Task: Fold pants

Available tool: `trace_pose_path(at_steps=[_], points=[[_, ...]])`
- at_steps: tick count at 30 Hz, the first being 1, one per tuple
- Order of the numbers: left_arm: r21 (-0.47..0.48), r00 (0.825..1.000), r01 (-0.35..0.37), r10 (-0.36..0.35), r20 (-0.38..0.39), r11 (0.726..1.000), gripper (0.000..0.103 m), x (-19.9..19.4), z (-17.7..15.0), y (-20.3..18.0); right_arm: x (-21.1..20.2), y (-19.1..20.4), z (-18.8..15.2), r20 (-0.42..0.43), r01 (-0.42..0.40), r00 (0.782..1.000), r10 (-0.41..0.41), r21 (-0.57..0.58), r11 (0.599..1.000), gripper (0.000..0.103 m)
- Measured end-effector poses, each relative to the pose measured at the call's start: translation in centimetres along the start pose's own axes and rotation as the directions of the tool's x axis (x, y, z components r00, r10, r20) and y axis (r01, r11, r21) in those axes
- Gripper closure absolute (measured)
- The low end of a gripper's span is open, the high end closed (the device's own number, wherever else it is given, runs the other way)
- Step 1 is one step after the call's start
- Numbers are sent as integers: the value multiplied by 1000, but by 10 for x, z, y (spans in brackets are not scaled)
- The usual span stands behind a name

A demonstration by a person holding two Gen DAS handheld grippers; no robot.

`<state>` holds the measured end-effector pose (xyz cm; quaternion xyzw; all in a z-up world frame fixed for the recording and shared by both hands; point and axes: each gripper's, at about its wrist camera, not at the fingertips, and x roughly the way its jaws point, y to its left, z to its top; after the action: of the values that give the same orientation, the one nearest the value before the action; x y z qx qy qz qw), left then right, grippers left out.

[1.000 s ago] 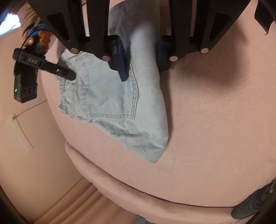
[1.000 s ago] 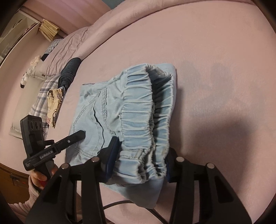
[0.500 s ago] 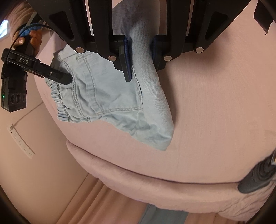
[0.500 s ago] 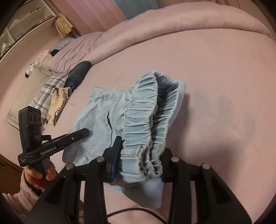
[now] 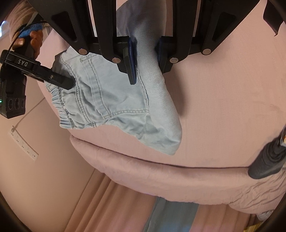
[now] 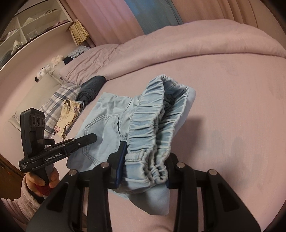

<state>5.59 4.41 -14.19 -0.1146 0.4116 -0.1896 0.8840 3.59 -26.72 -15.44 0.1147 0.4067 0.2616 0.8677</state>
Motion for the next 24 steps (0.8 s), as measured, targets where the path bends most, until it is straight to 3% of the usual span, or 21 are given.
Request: trace_pose_path(at_steps=[13,24], points=[[14,999,-11,10,36,1000,86,5,42,12,10,9,40,39,1,999,1,-48,999,68],[13,998,-46,46,40,999,86,27,72,34,46,11,76,37,-3,999,6,-71,997,68]])
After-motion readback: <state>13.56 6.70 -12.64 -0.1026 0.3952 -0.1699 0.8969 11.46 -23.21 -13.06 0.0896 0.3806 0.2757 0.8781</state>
